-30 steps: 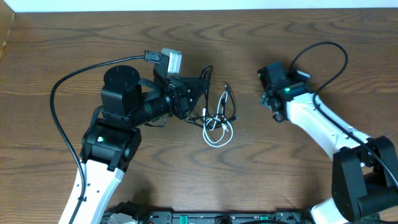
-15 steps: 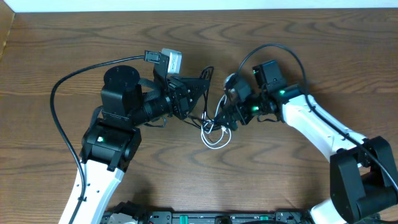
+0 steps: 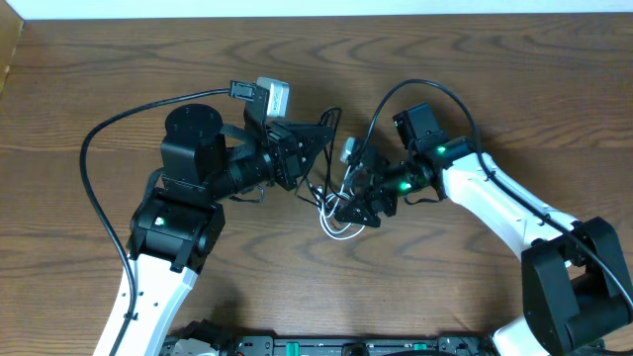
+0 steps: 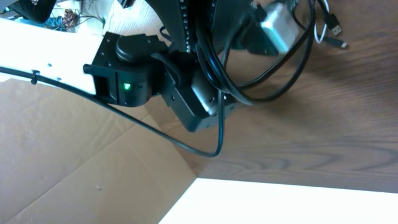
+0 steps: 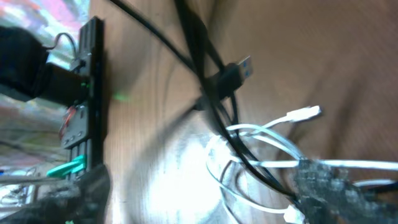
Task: Untangle cables
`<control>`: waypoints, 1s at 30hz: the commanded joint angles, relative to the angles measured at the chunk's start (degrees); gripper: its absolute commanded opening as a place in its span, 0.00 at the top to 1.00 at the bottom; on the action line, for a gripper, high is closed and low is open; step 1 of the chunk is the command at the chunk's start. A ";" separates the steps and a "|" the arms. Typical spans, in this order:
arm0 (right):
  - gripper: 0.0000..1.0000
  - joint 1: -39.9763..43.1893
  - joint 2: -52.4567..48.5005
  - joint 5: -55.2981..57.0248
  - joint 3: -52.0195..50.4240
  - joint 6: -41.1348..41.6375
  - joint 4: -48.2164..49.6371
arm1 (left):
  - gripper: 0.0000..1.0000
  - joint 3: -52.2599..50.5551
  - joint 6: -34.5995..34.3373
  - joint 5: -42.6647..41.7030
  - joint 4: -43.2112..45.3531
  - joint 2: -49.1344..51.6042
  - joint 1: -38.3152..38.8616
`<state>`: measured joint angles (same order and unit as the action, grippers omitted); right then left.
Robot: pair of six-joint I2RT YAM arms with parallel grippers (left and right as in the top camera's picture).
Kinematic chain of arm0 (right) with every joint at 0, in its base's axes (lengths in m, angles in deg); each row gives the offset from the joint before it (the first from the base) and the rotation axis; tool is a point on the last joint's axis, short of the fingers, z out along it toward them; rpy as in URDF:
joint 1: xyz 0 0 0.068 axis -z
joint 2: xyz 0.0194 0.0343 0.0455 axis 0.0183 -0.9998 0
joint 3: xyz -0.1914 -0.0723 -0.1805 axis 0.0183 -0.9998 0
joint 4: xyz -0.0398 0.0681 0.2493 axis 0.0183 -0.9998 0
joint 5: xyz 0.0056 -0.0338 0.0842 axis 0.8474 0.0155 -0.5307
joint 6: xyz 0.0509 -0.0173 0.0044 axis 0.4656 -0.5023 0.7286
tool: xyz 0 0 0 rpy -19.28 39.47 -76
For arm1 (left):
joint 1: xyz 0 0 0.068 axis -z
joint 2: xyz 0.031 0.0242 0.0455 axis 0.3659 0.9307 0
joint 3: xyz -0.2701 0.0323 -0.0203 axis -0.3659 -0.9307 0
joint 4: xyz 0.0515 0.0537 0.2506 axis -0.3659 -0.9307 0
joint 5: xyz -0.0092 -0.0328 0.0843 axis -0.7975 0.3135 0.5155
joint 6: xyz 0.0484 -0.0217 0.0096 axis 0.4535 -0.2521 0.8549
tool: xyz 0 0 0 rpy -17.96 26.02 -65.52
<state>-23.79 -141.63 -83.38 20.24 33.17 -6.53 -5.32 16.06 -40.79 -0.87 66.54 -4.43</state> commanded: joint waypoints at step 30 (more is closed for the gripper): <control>0.99 5.44 0.87 68.61 0.00 54.40 -11.39 | 0.93 0.15 6.82 21.27 -9.51 -0.79 -0.15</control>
<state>-19.81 -141.61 -18.81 20.24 84.71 -16.98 -5.32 21.44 -25.27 -10.79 66.50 -4.40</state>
